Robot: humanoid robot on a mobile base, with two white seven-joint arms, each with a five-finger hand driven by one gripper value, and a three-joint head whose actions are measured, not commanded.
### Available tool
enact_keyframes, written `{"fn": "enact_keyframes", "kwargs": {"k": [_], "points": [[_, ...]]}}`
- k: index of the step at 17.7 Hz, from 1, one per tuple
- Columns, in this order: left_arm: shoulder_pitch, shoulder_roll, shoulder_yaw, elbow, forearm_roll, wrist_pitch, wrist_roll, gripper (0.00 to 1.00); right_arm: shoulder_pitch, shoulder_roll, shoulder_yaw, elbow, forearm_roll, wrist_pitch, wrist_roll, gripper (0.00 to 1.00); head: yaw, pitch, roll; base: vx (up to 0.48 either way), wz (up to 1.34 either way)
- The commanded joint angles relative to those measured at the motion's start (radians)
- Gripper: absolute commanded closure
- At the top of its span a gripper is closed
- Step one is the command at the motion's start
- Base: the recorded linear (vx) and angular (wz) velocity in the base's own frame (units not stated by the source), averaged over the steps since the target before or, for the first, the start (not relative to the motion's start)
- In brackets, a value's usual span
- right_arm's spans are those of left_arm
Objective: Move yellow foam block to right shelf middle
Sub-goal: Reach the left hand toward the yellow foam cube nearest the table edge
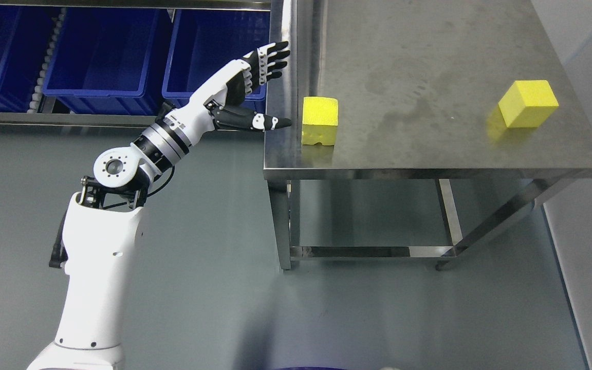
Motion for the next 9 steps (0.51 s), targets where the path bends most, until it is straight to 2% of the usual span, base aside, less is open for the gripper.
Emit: {"fn": "enact_keyframes", "kwargs": {"k": [1,5,9], "points": [[-0.042,-0.011,-0.157,0.18,-0.138,-0.013,-0.018,0.0,0.024,-0.017,-0.012,-0.017,0.003,-0.001,0.001,0.0,0.0,0.0,0.0,-0.011,-0.19],[-0.074,-0.038,-0.155,0.263,-0.192,-0.068,-0.016,0.0,0.024,-0.017,-0.012,-0.017,0.003,-0.001,0.001,0.0,0.0,0.0,0.0,-0.011,-0.14],[-0.09,-0.075,-0.157,0.329,-0.209,-0.07,-0.016,0.0,0.024,-0.017,-0.012,-0.017,0.003,-0.001,0.001,0.0,0.0,0.0,0.0,0.003,0.03]]}}
